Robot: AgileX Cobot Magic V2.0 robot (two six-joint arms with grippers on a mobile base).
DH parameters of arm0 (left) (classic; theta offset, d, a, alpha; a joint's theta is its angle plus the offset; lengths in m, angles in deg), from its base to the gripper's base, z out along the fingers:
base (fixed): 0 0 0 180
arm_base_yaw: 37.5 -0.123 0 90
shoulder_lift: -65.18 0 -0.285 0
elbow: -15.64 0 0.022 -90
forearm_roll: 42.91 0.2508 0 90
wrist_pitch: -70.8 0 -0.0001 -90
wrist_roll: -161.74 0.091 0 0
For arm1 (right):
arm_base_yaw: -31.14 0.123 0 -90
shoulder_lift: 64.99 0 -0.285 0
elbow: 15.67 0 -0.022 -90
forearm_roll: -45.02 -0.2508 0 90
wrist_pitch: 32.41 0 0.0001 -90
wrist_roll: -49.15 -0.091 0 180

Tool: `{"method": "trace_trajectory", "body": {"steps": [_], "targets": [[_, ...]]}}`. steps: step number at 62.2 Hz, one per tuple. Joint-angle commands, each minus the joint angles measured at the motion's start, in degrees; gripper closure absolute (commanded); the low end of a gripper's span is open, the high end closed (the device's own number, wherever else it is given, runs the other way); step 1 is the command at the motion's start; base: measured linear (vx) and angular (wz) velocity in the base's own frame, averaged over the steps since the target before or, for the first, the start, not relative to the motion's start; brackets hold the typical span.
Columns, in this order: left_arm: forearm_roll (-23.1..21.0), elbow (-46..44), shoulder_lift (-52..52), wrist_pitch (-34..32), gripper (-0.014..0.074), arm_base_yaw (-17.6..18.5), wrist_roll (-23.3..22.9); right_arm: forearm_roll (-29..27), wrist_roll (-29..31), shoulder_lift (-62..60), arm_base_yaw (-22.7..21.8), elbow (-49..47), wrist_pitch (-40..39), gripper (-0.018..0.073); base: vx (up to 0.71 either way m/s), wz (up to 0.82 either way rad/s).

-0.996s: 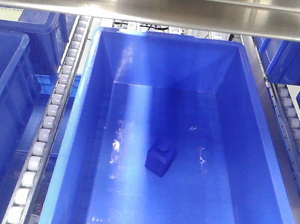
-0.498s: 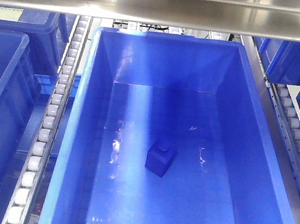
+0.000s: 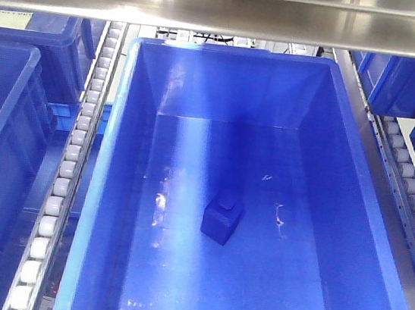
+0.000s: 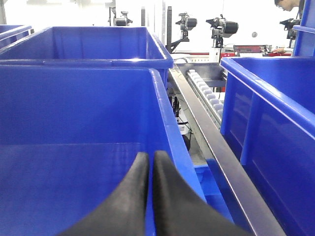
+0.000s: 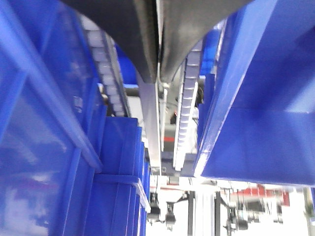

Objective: Pour parts from conveyor to right shelf

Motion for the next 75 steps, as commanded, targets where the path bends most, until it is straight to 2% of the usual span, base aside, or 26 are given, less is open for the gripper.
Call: {"method": "trace_trajectory", "body": {"steps": [1,6,8,75], "targets": [[0.00,1.71,-0.64,-4.16,0.0603,0.05,-0.49,-1.37,-0.60,-0.71,-0.26,2.42,-10.18,0.0569,0.00,0.00],[0.00,1.71,-0.64,-4.16,0.0603,0.05,-0.49,-4.08,-0.41,-0.76,-0.26,5.10,-13.61,0.0569,0.00,0.00],[0.00,1.71,-0.64,-4.16,0.0603,0.05,-0.49,-4.63,-0.41,-0.76,-0.26,4.91,-12.10,0.0569,0.00,0.00],[0.00,1.71,-0.64,-4.16,0.0603,0.05,-0.49,-4.46,-0.41,-0.76,-0.26,4.94,-11.84,0.0569,0.00,0.00]]}}
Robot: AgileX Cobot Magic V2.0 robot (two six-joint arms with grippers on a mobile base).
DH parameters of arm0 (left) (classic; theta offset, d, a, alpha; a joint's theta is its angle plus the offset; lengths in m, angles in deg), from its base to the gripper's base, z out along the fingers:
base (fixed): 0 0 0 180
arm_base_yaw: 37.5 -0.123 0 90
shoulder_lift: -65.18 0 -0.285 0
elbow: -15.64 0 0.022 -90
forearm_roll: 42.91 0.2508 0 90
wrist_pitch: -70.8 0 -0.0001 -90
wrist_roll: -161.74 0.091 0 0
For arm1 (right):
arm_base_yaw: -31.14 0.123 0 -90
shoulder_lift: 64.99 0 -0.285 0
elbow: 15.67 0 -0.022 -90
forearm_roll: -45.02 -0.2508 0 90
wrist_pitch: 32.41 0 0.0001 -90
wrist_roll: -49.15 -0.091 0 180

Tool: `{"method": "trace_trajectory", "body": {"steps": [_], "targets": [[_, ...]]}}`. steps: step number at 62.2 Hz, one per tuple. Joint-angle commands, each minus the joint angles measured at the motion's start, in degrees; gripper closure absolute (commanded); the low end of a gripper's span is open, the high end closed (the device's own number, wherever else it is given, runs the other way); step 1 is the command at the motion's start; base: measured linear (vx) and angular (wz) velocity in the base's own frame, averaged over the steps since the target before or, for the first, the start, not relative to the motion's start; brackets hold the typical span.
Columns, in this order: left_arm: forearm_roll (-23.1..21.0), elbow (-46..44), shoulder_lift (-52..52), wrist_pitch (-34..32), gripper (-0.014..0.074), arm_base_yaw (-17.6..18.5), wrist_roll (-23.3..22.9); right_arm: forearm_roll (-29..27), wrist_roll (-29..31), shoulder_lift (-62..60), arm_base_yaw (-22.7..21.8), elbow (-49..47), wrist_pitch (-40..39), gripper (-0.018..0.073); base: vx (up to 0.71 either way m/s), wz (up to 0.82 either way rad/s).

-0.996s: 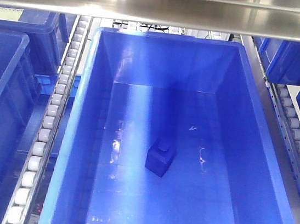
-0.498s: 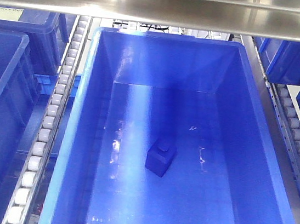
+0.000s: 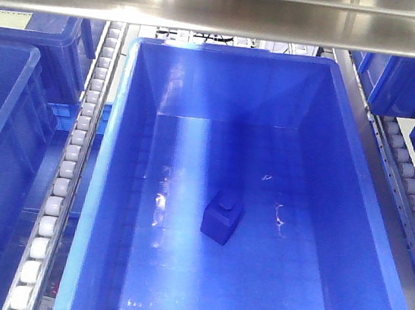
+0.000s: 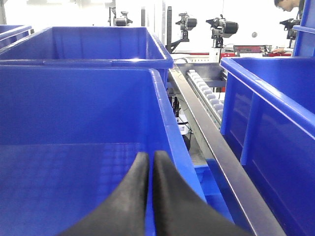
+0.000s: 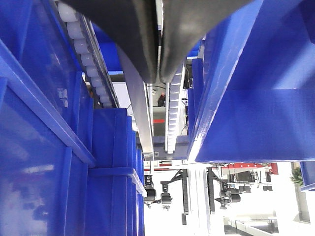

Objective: Pour parts from conveyor to right shelf

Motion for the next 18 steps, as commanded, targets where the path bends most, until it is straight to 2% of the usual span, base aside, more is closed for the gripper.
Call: {"method": "trace_trajectory", "body": {"steps": [1,18], "targets": [[0.00,1.71,-0.64,-4.16,0.0603,0.05,-0.49,-0.07,0.20,-0.76,-0.26,1.21,-4.25,0.0569,0.00,0.00],[0.00,1.71,-0.64,-4.16,0.0603,0.05,-0.49,-0.07,0.20,-0.76,-0.26,1.21,-4.25,0.0569,0.00,0.00]]}}
